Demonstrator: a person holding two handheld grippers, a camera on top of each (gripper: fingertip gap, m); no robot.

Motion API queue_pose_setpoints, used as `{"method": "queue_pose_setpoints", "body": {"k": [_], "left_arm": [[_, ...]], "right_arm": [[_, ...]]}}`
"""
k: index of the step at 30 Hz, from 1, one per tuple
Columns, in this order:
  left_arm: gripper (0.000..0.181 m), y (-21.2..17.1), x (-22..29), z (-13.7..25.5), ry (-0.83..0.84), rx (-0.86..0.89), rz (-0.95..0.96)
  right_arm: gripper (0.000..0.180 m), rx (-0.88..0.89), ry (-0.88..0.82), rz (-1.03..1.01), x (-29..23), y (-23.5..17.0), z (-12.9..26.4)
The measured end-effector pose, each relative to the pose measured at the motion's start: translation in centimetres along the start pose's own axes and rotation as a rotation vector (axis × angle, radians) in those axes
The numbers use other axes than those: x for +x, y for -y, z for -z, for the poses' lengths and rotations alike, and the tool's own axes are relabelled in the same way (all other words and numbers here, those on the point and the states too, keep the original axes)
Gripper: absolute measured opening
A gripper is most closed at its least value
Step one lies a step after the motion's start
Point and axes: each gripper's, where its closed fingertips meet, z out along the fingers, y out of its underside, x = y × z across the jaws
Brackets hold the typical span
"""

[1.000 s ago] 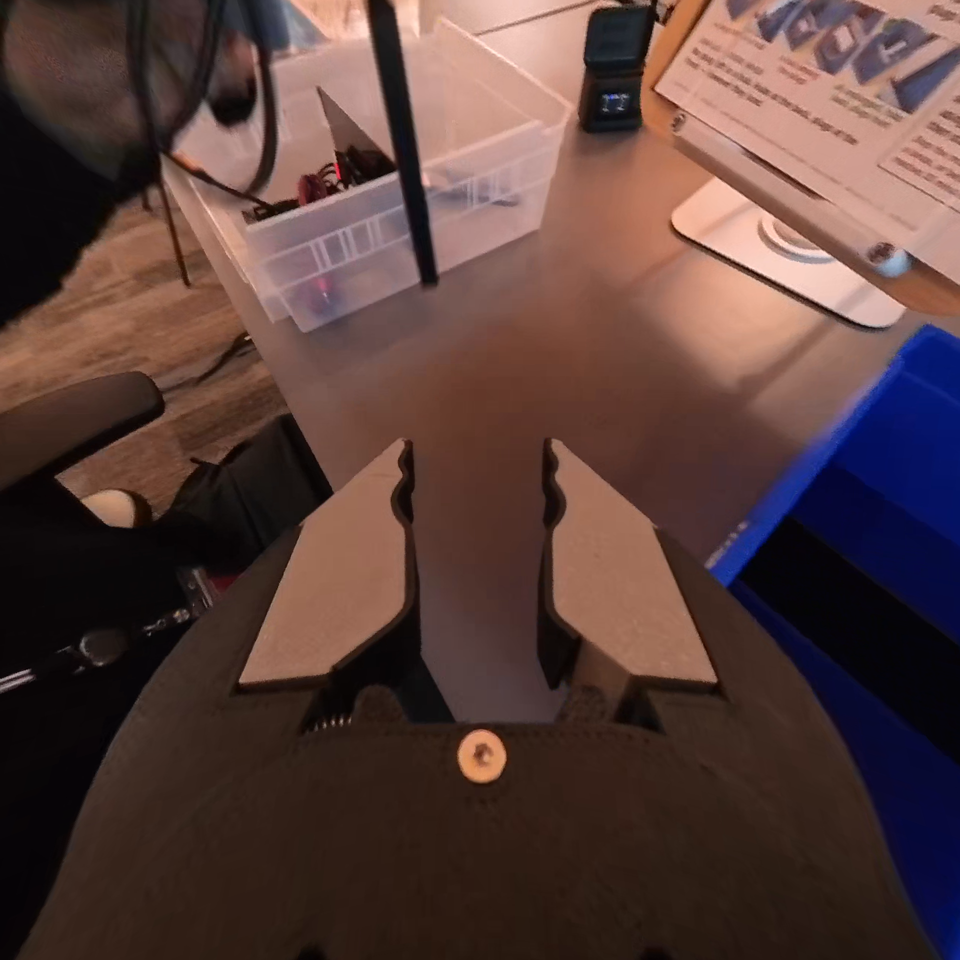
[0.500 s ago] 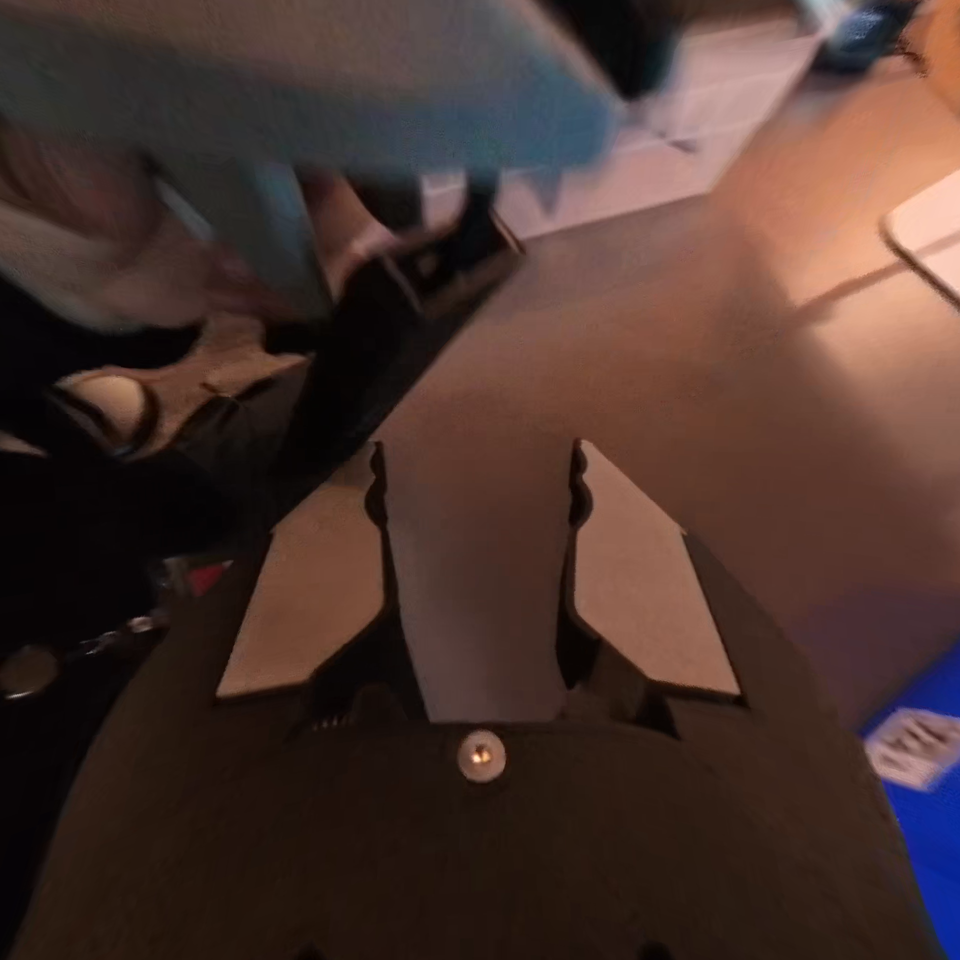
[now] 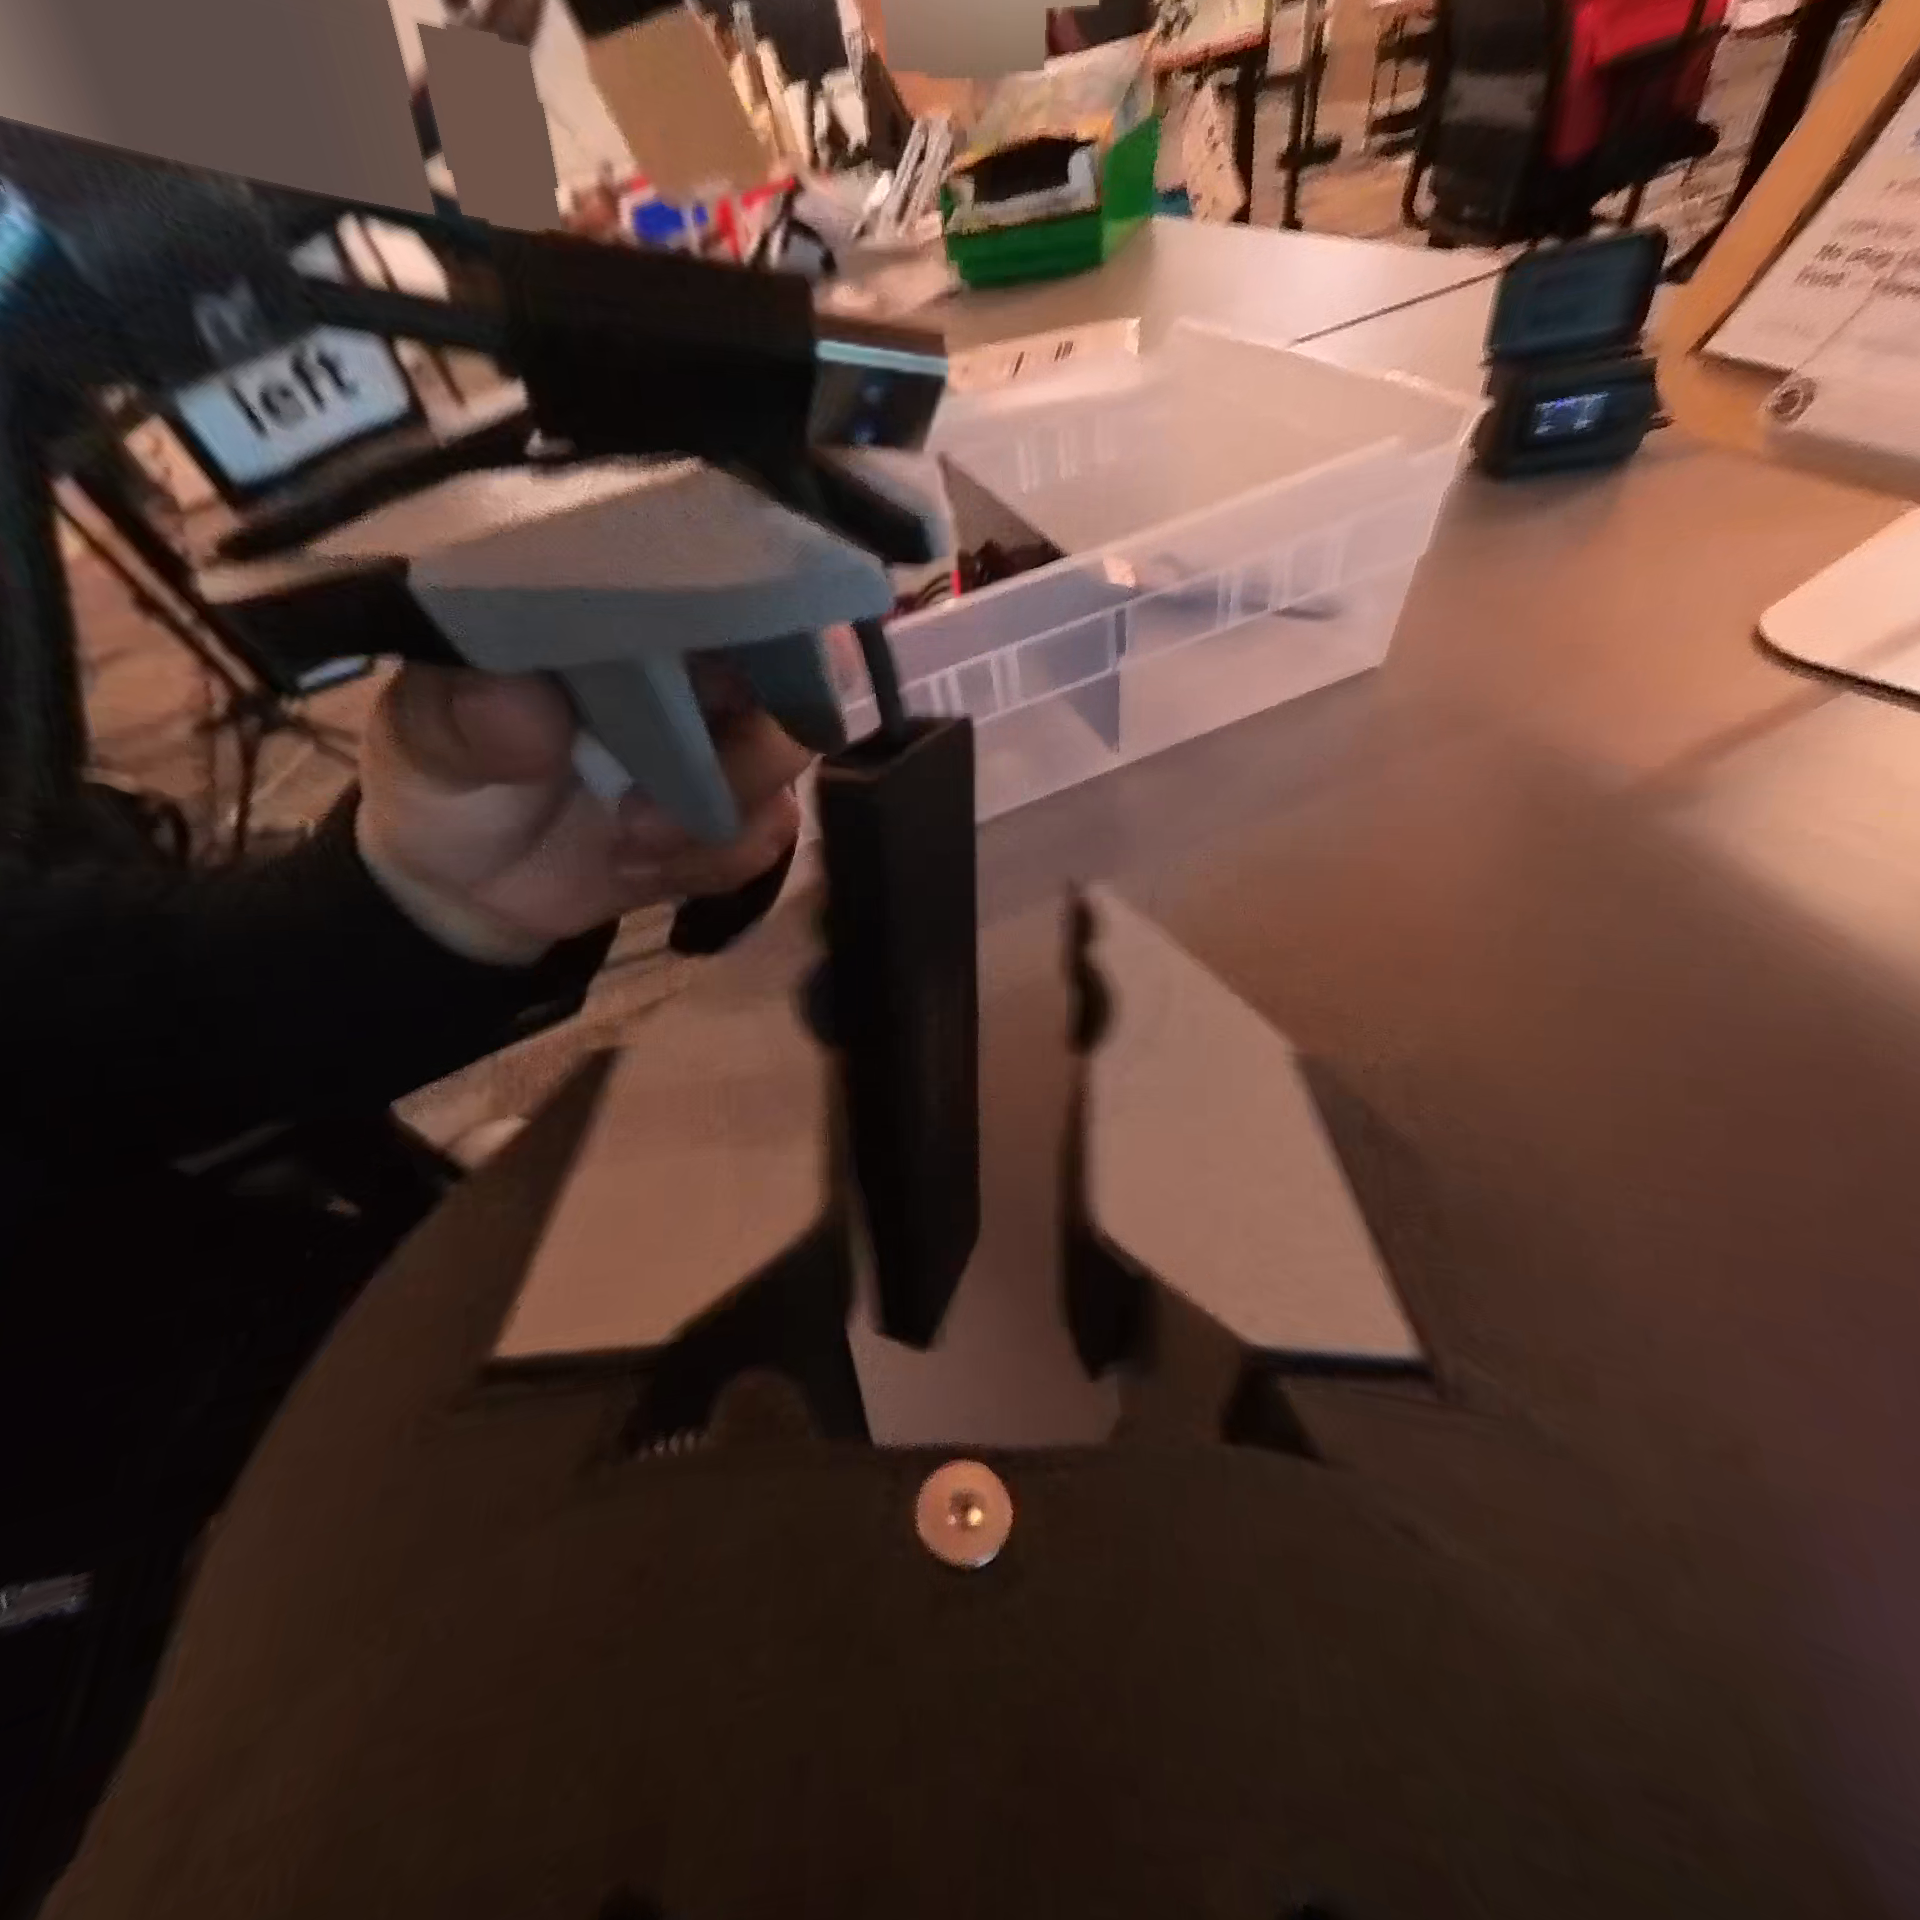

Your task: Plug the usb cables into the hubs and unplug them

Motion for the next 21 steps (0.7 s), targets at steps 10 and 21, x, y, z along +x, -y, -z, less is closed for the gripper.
{"method": "queue_pose_setpoints", "body": {"k": [10,21], "left_arm": [[0.004,-0.4,-3.0,1.9,0.064,-0.077,0.062],[0.038,-2.0,-4.5,4.4,0.090,-0.282,-0.025]], "right_arm": [[0.008,-0.017,0.017,-0.025,0.4,0.1,1.1],[0.008,0.016,-0.152,0.007,2.8,1.3,3.4]]}}
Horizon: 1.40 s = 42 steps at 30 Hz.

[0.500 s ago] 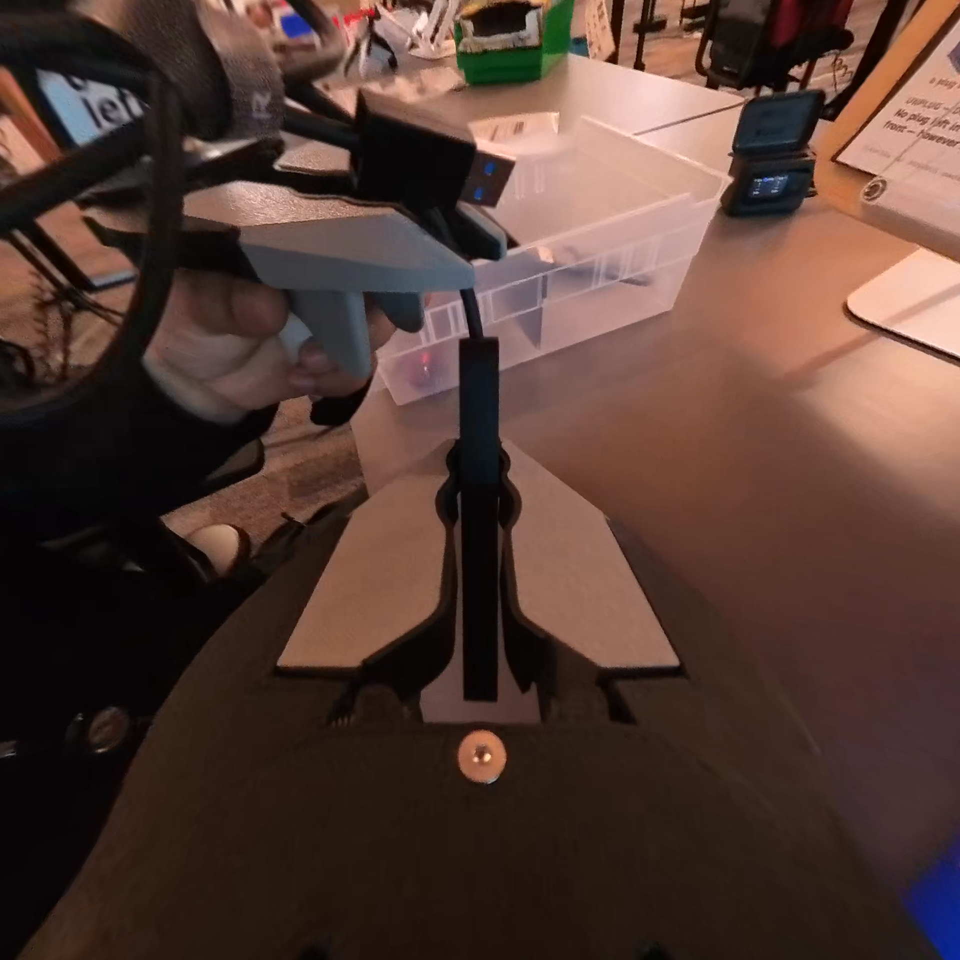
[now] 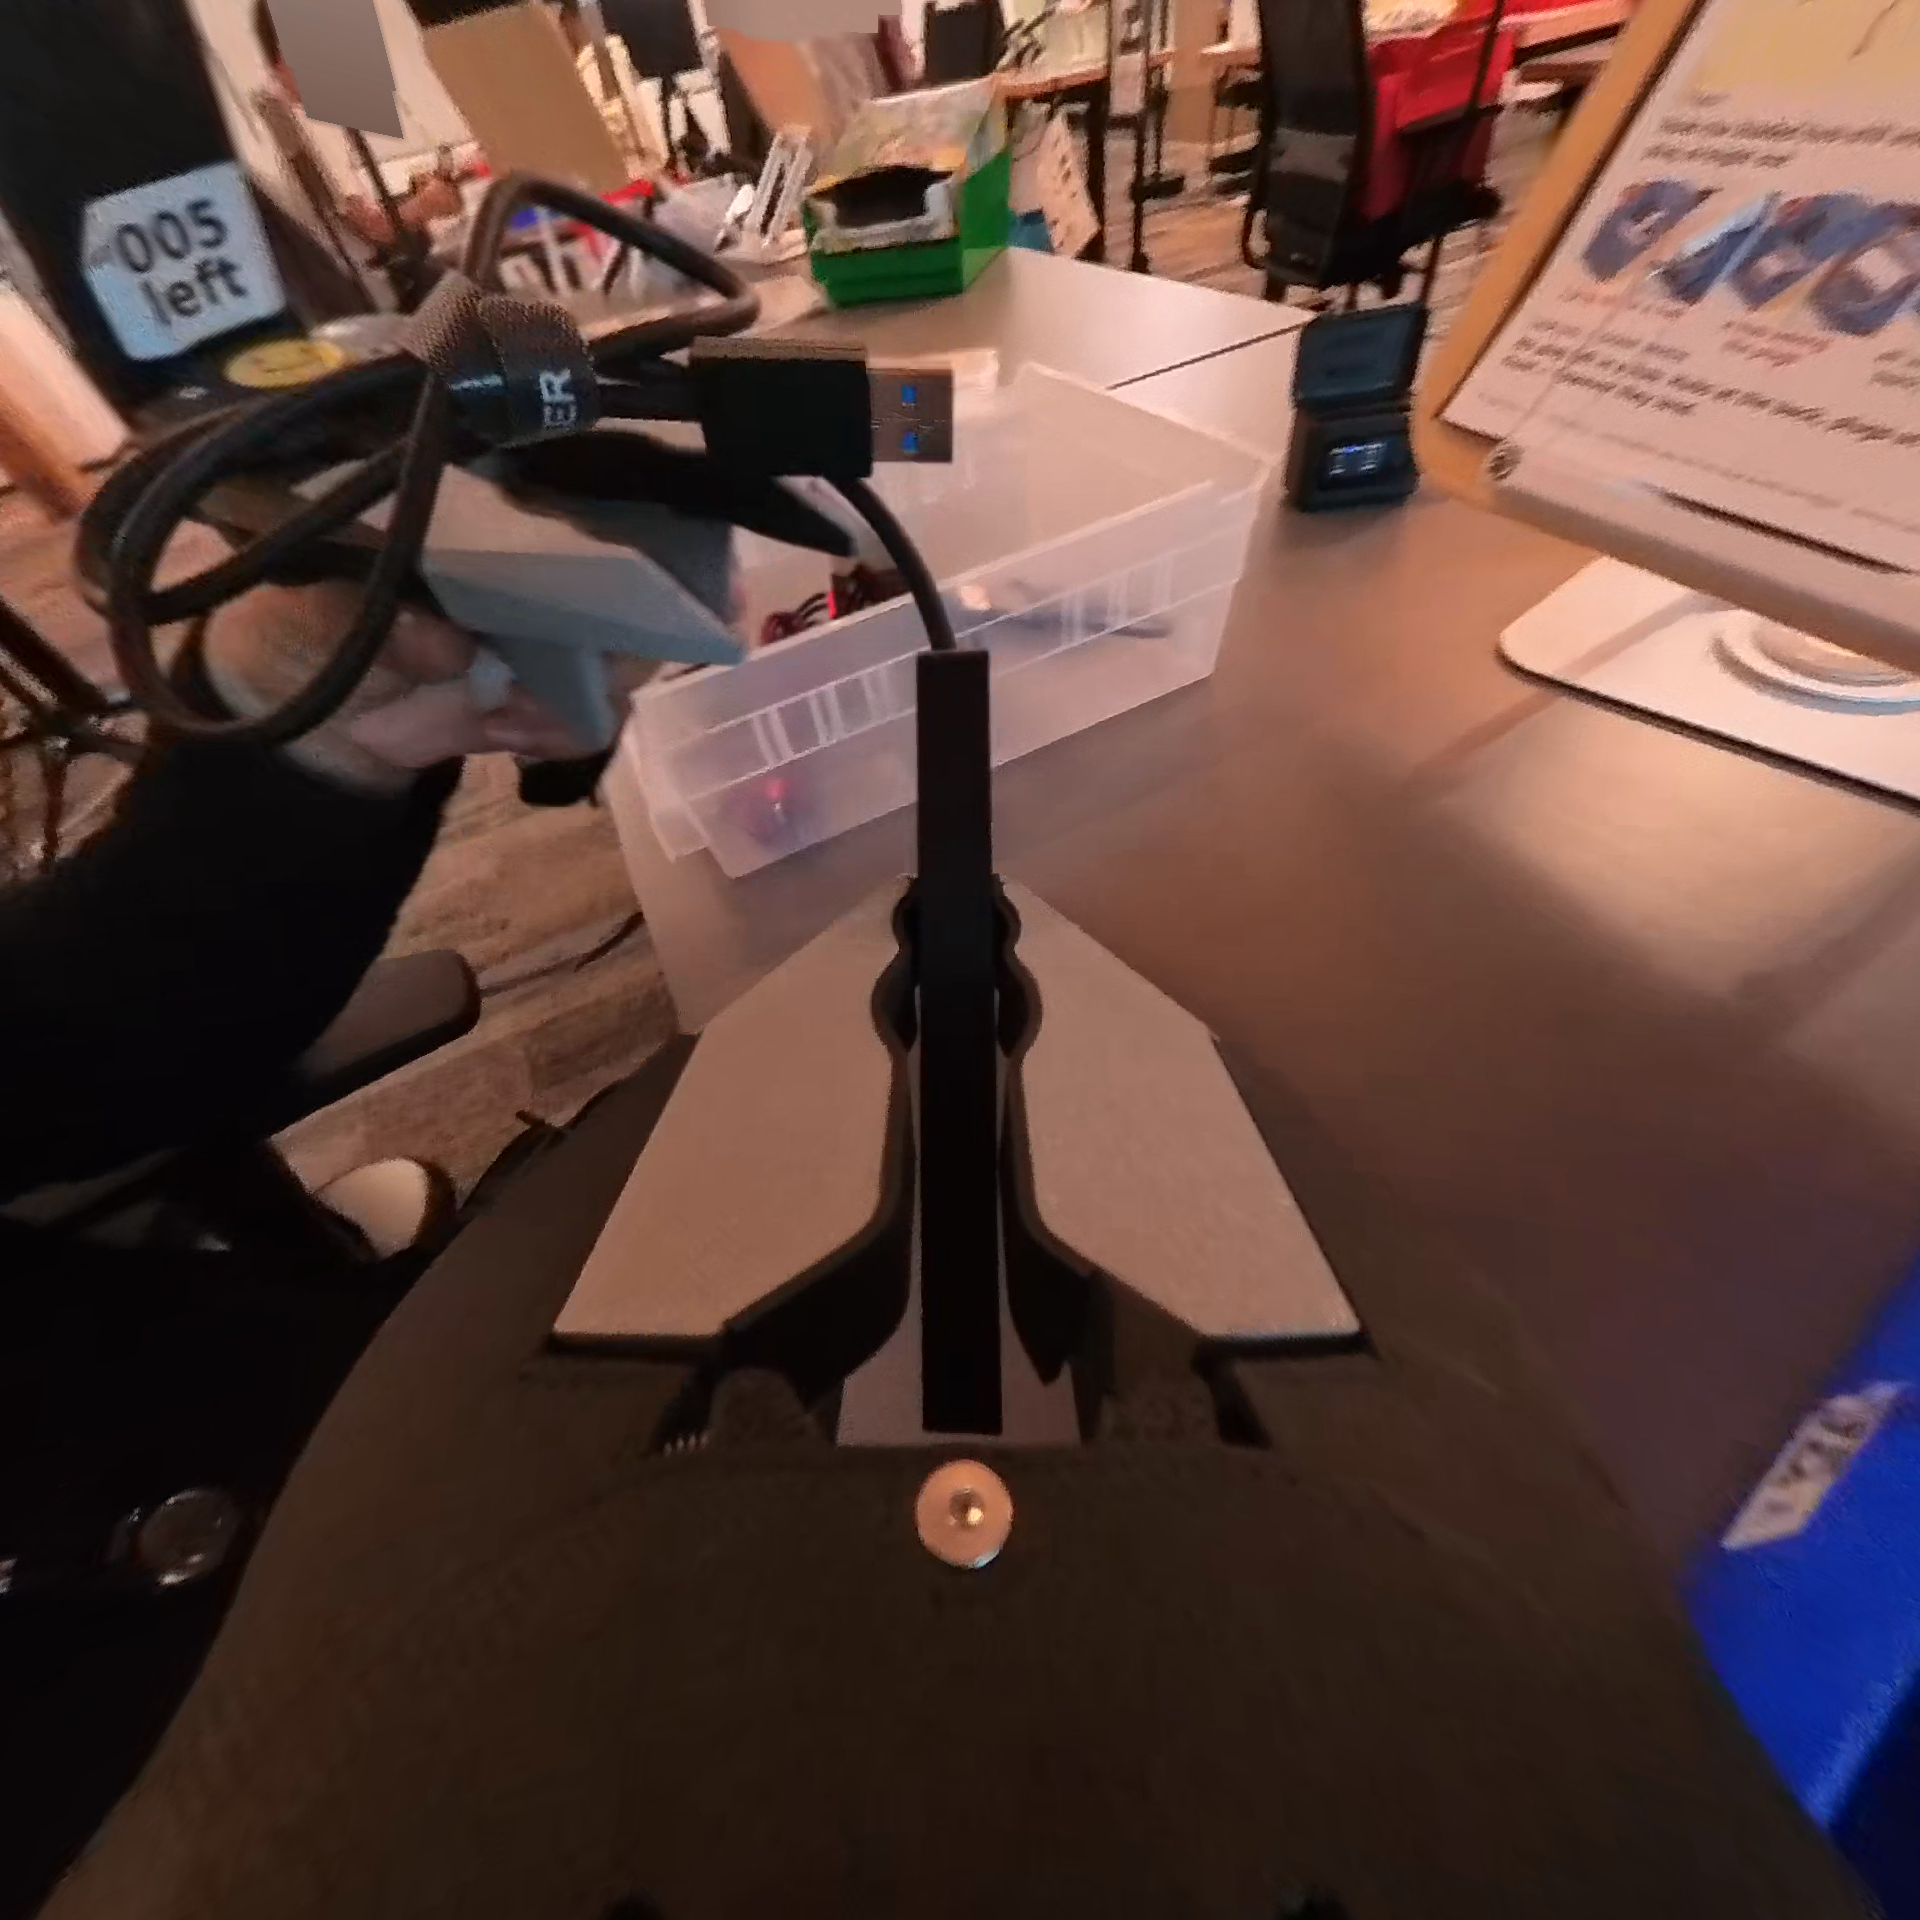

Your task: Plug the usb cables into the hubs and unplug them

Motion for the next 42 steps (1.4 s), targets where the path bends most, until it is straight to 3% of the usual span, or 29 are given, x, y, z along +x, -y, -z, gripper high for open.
{"method": "queue_pose_setpoints", "body": {"k": [2,4,7,9,12,13,14,17,20,24,26,29,31,36,39,42], "left_arm": [[0.046,-0.7,-1.4,2.2,0.036,-0.084,-0.046],[0.041,-2.0,-2.8,4.8,0.086,-0.186,-0.103],[0.037,-3.5,-5.9,7.3,0.291,-0.289,-0.143],[0.052,-5.1,-5.6,6.6,0.283,-0.354,-0.127],[0.057,-8.2,-6.8,4.8,0.336,-0.454,-0.115],[0.079,-9.4,-7.6,4.2,0.368,-0.497,-0.107],[0.083,-10.8,-7.9,3.5,0.364,-0.543,-0.096],[0.047,-13.4,-11.1,3.4,0.508,-0.644,-0.172],[0.027,-13.6,-13.9,5.0,0.544,-0.636,-0.041],[0.026,-14.6,-16.9,8.7,0.625,-0.658,0.042],[0.029,-15.1,-18.3,10.6,0.707,-0.673,0.099],[0.035,-15.6,-19.5,12.6,0.798,-0.693,0.133],[0.045,-15.8,-19.4,12.7,0.781,-0.694,0.088],[0.045,-15.8,-19.2,12.3,0.742,-0.697,0.059],[0.042,-15.5,-18.4,11.5,0.669,-0.665,0.037],[0.038,-15.1,-17.8,10.6,0.610,-0.635,0.012]], "right_arm": [[0.008,0.007,-0.050,-0.015,1.1,0.3,0.6],[0.008,-0.005,-0.084,-0.020,1.8,0.1,0.6],[0.008,-0.050,-0.080,-0.043,2.1,-1.0,-0.7],[0.008,-0.094,-0.068,-0.063,2.2,-2.1,-2.3],[0.008,-0.182,-0.071,-0.060,2.4,-4.1,-4.4],[0.008,-0.205,-0.078,-0.049,2.5,-4.7,-4.8],[0.008,-0.223,-0.086,-0.036,2.6,-5.2,-5.1],[0.008,-0.270,-0.100,-0.007,2.8,-6.2,-5.3],[0.008,-0.289,-0.119,0.016,3.1,-6.6,-4.9],[0.008,-0.302,-0.196,-0.008,4.7,-7.1,-4.2],[0.008,-0.321,-0.314,0.001,6.8,-7.4,-3.6],[0.008,-0.436,-0.575,0.206,10.0,-7.8,-2.2],[0.009,-0.520,-0.659,0.297,10.7,-7.9,-2.3],[0.009,-0.685,-0.751,0.361,13.6,-5.1,-4.9],[0.008,-0.922,-0.942,0.432,20.1,-3.7,-2.2],[0.008,-1.079,-1.024,0.328,25.3,-4.4,2.4]]}}
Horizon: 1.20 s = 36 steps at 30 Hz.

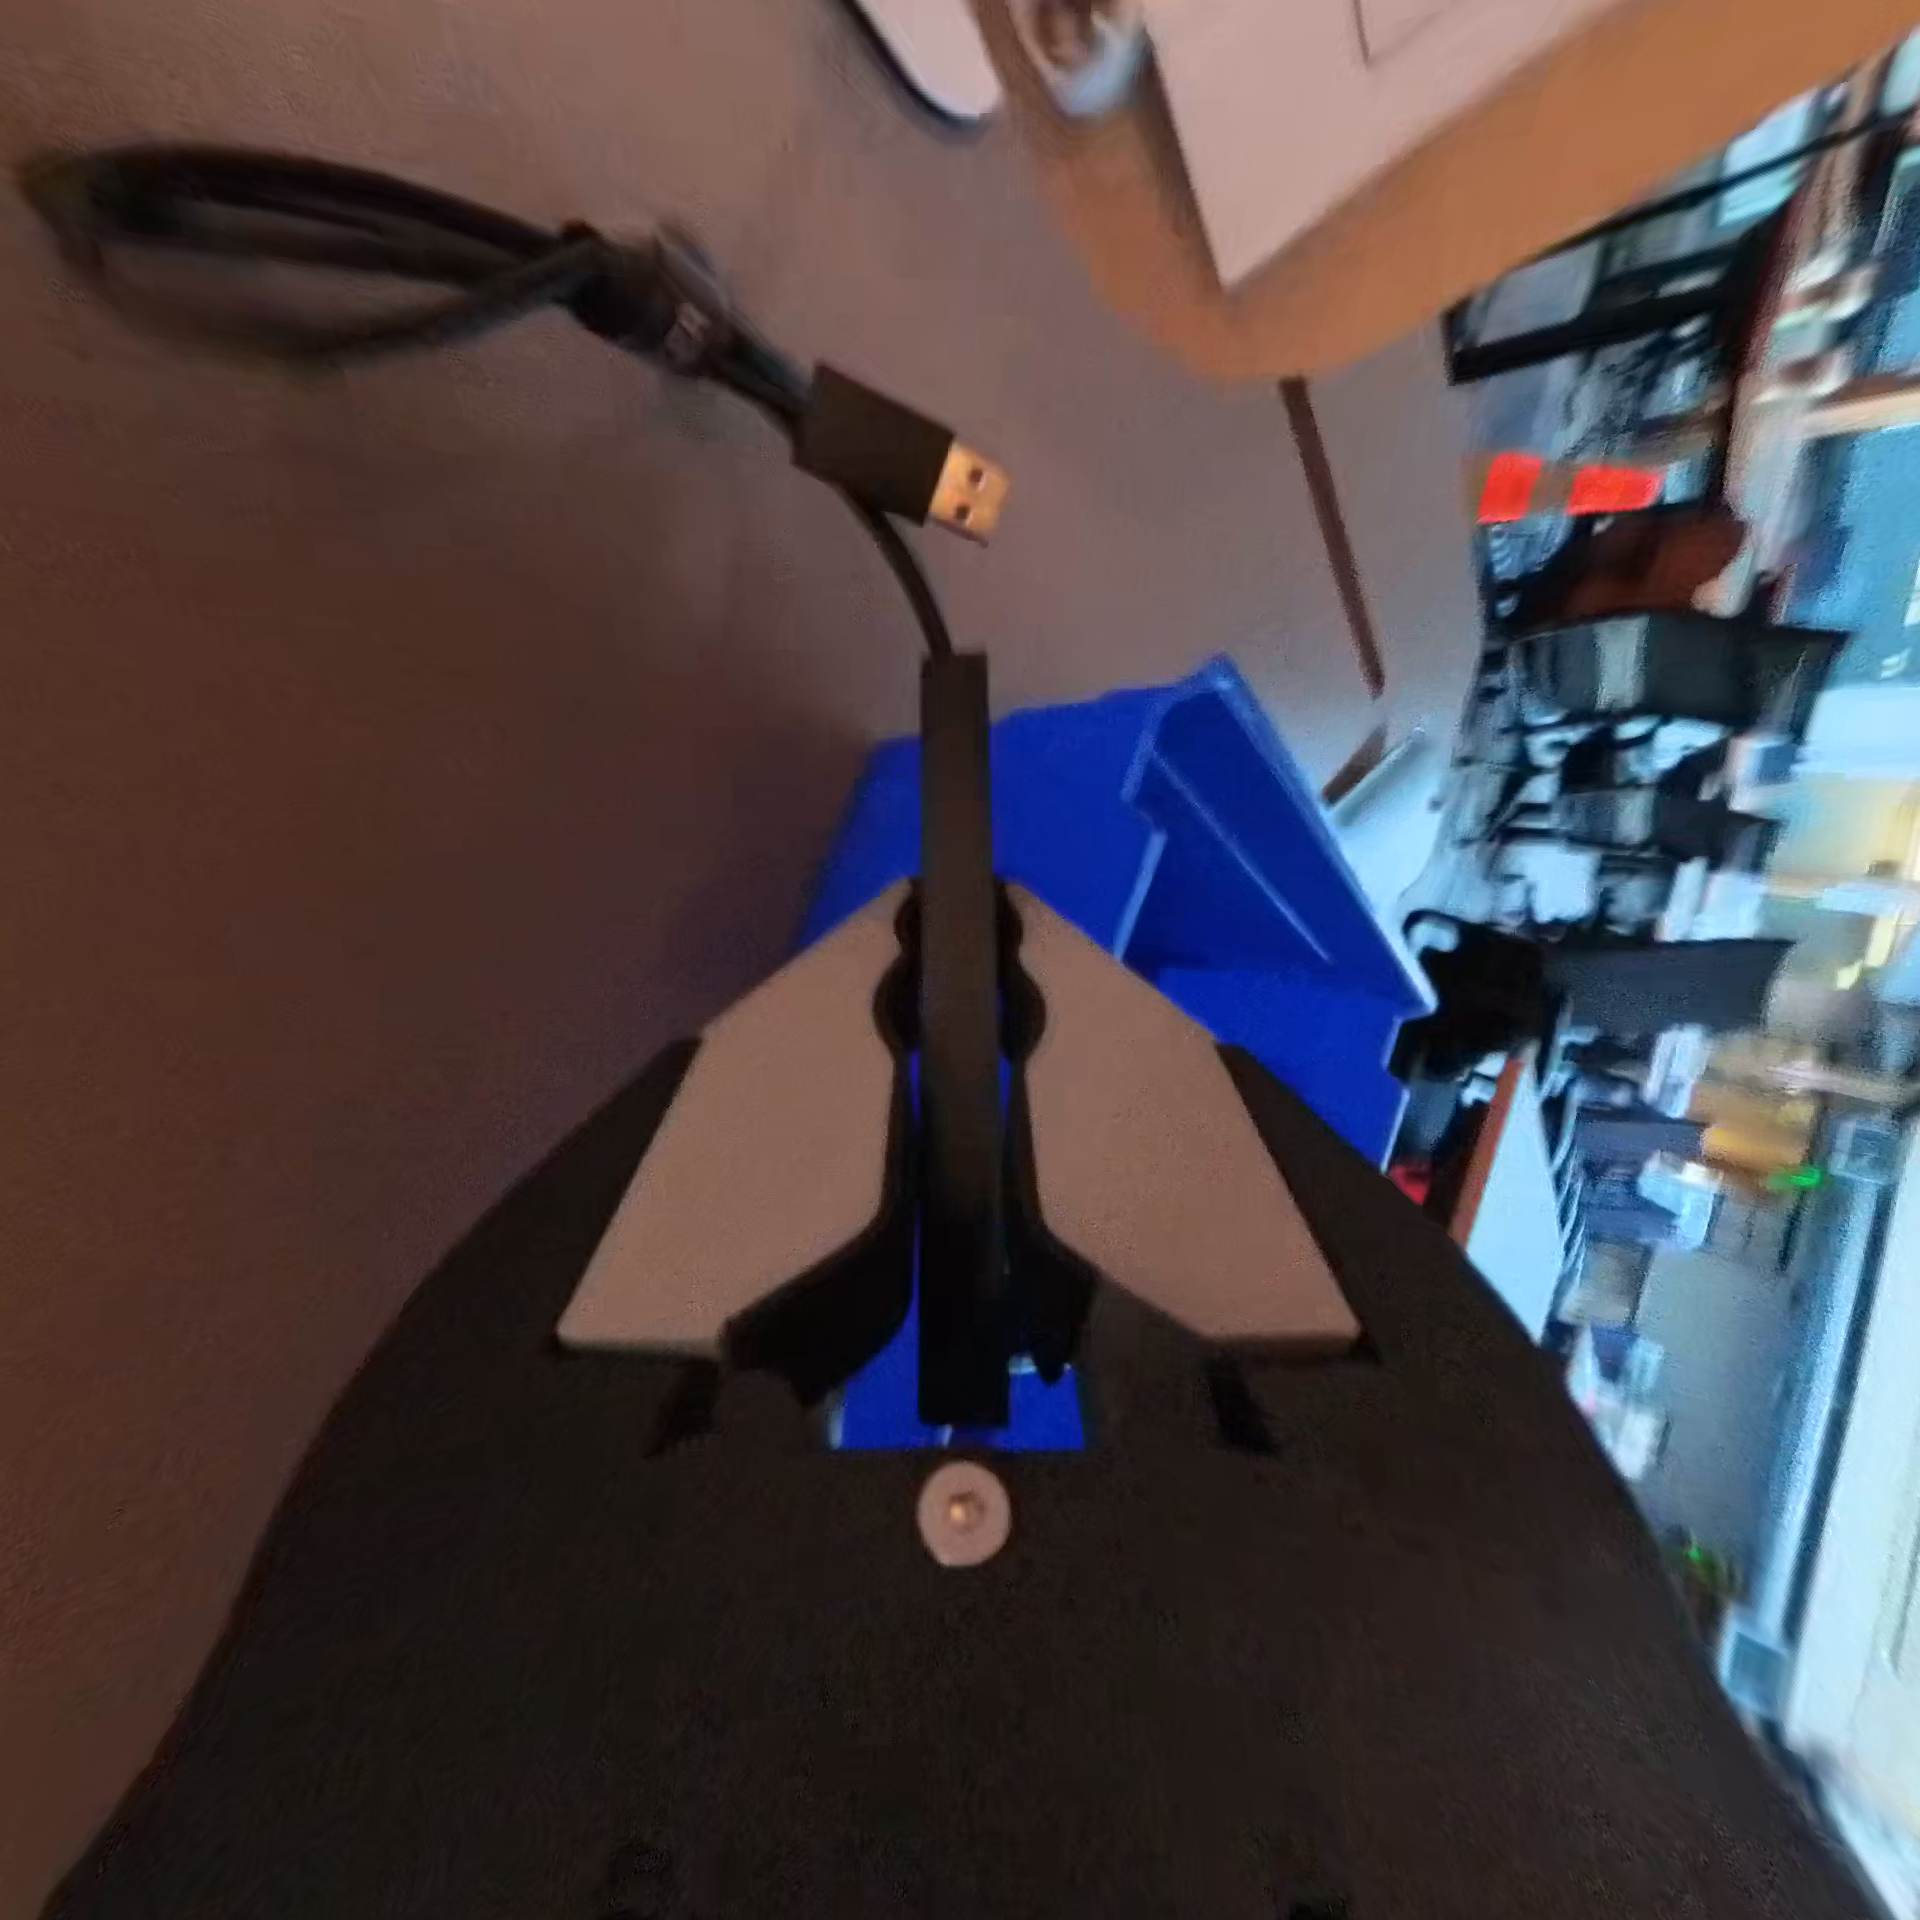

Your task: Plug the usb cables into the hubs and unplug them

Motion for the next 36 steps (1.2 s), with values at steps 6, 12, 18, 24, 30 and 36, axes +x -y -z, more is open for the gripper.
{"method": "queue_pose_setpoints", "body": {"k": [6,12,18,24,30,36], "left_arm": [[0.041,1.4,1.2,-0.7,-0.012,0.031,-0.034],[0.049,3.7,1.7,1.0,-0.045,0.128,0.007],[0.058,5.4,-1.1,6.4,-0.057,0.277,0.089],[0.050,1.2,-5.9,7.7,0.146,0.132,0.042],[0.047,-3.0,-6.6,4.7,0.037,-0.108,-0.348],[0.036,-7.0,-4.5,2.0,-0.331,-0.324,-0.859]], "right_arm": [[0.009,0.135,0.199,-0.136,-0.3,-0.4,1.2],[0.009,0.301,0.985,-0.216,-12.6,1.0,9.1],[0.027,0.255,1.353,-0.184,-18.7,-0.5,11.7],[0.045,0.367,1.046,-0.333,-13.7,1.8,8.2],[0.057,0.498,1.010,-0.299,-12.5,1.0,11.1],[0.055,0.635,1.119,-0.280,-13.6,-0.2,15.1]]}}
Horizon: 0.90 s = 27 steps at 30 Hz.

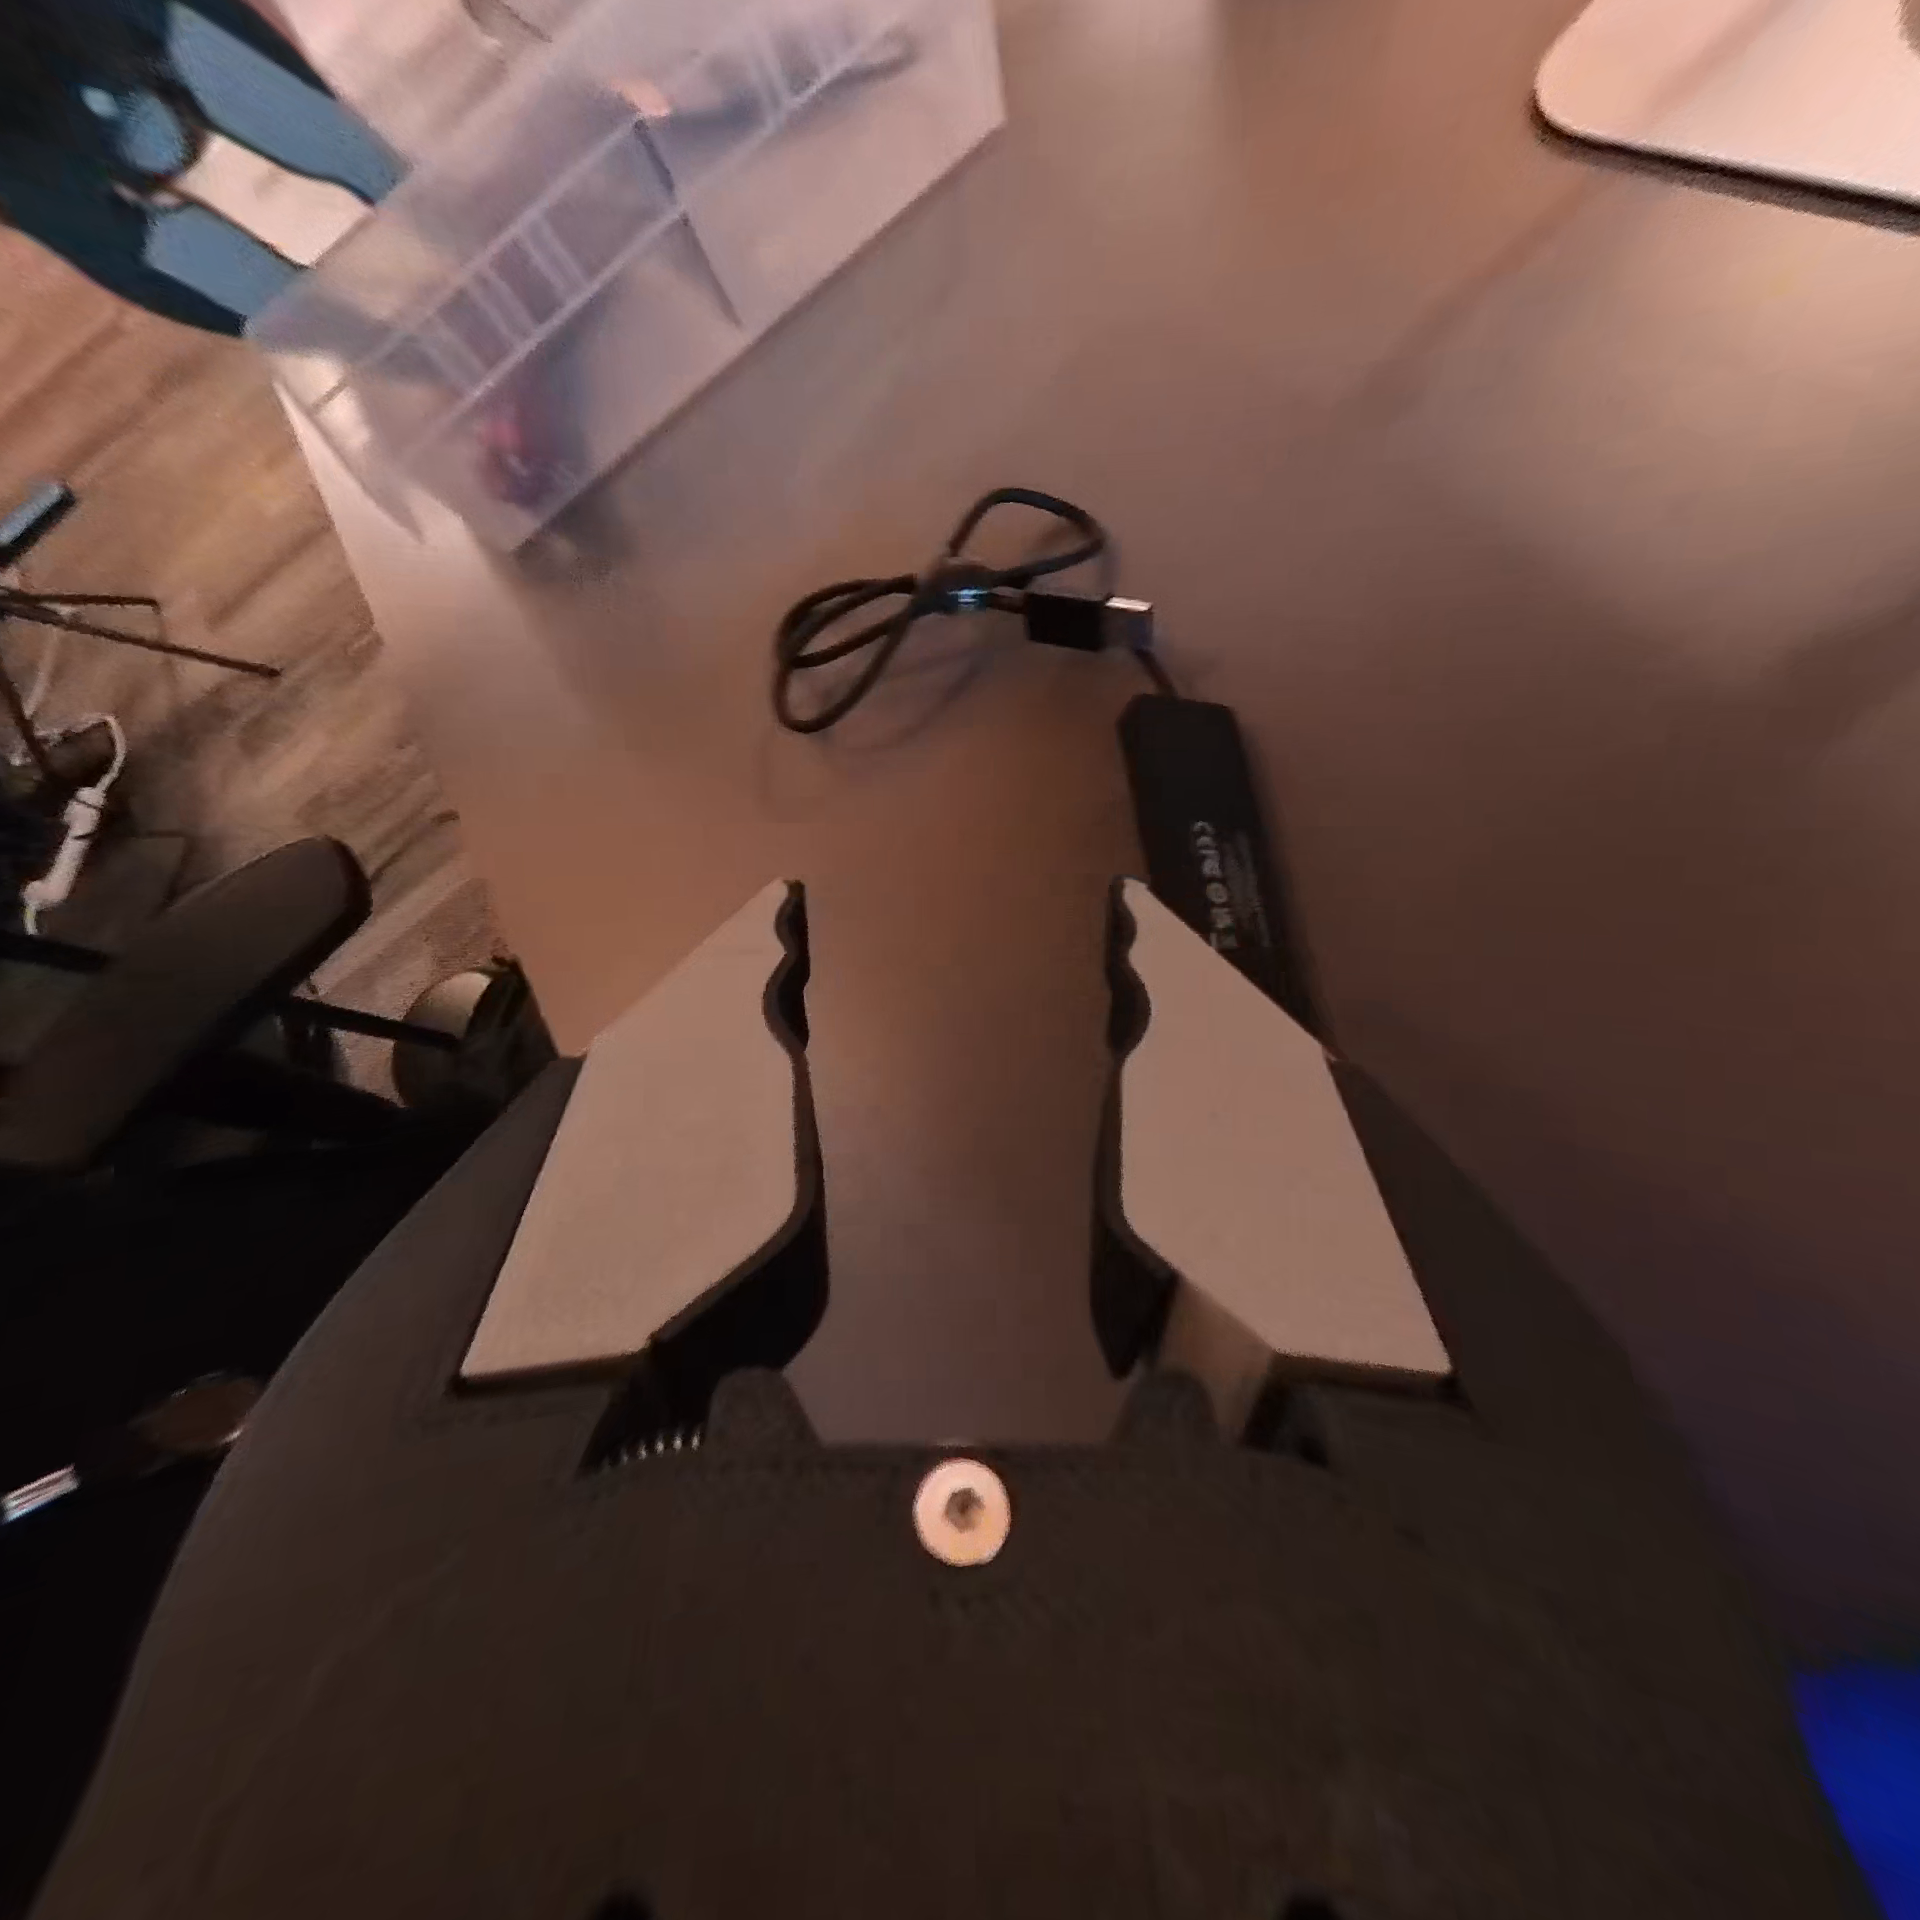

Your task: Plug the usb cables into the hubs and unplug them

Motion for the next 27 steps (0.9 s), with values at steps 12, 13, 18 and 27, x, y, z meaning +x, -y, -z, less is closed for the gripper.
{"method": "queue_pose_setpoints", "body": {"k": [12,13,18,27], "left_arm": [[0.015,1.1,-4.2,1.9,0.081,-0.025,-0.026],[0.015,1.9,-5.9,3.4,0.210,0.047,0.007],[0.016,5.1,-10.8,15.2,0.926,0.451,0.201],[0.016,21.7,0.4,21.4,0.782,1.281,0.328]], "right_arm": [[0.050,0.054,0.035,0.046,-1.6,-1.0,3.5],[0.050,0.068,0.038,0.049,-1.7,-0.7,4.1],[0.050,0.129,0.039,0.079,-2.7,0.5,6.1],[0.055,0.224,0.272,0.171,-9.9,2.0,5.4]]}}
